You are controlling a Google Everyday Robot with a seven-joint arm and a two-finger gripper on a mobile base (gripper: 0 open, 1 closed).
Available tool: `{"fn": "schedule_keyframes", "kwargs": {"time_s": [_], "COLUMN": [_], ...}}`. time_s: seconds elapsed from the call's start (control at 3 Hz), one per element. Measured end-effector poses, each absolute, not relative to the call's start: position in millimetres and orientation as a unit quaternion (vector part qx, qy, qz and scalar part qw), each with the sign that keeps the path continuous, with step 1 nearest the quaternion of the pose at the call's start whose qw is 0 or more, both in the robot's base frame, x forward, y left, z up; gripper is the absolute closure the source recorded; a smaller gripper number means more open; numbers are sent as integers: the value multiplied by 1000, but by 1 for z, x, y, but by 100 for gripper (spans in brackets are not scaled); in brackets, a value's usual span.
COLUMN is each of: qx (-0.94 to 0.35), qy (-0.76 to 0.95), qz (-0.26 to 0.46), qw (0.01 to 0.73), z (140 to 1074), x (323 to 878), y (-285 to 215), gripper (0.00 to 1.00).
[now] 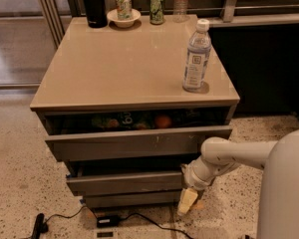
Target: Open middle drawer
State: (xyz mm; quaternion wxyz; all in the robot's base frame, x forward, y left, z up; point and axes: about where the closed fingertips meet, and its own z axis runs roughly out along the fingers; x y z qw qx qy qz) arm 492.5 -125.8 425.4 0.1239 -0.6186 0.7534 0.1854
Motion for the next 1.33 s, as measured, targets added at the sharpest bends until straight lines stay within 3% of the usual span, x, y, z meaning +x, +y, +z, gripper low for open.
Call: {"fn": "schedule_keyframes", "kwargs": {"time_s": [1.33], "qx": [-599], "qy": [772], "qz": [193], "qw": [88], "z": [437], "x": [454], "y": [-161], "gripper": [0]}}
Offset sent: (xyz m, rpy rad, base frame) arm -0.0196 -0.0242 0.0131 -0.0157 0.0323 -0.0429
